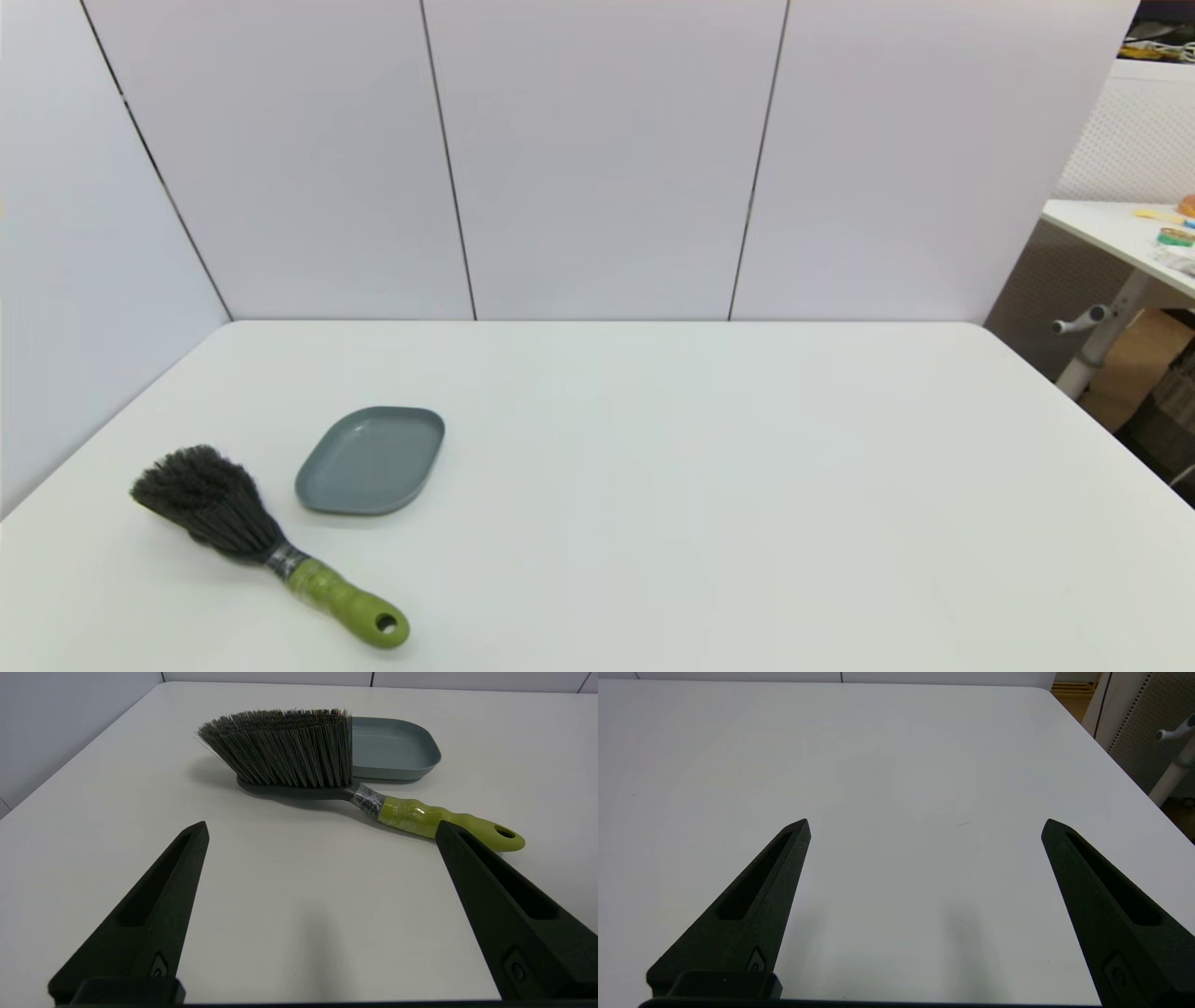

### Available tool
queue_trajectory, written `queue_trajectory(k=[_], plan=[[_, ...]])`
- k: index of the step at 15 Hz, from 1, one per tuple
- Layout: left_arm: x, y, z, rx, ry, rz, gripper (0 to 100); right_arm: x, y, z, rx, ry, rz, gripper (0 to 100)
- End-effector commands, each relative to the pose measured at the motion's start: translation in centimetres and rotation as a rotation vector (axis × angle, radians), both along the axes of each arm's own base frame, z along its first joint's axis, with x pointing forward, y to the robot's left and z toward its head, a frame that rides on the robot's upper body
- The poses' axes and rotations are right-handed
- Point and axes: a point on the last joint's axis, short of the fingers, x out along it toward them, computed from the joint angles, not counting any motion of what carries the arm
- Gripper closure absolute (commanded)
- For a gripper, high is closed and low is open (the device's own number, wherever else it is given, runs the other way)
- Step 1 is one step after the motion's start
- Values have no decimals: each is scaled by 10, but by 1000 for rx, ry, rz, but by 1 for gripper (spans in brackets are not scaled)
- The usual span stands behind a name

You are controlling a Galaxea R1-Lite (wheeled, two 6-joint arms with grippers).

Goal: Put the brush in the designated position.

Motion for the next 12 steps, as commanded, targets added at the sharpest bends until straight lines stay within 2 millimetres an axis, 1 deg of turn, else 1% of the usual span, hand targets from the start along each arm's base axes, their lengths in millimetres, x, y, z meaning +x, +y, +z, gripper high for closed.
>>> queue_trajectory(k=[1, 12], plan=[[0, 0, 0, 1, 2, 0, 0, 0, 0, 0, 0, 3, -1, 0], [0, 0, 0, 1, 2, 0, 0, 0, 0, 0, 3, 3, -1, 0]])
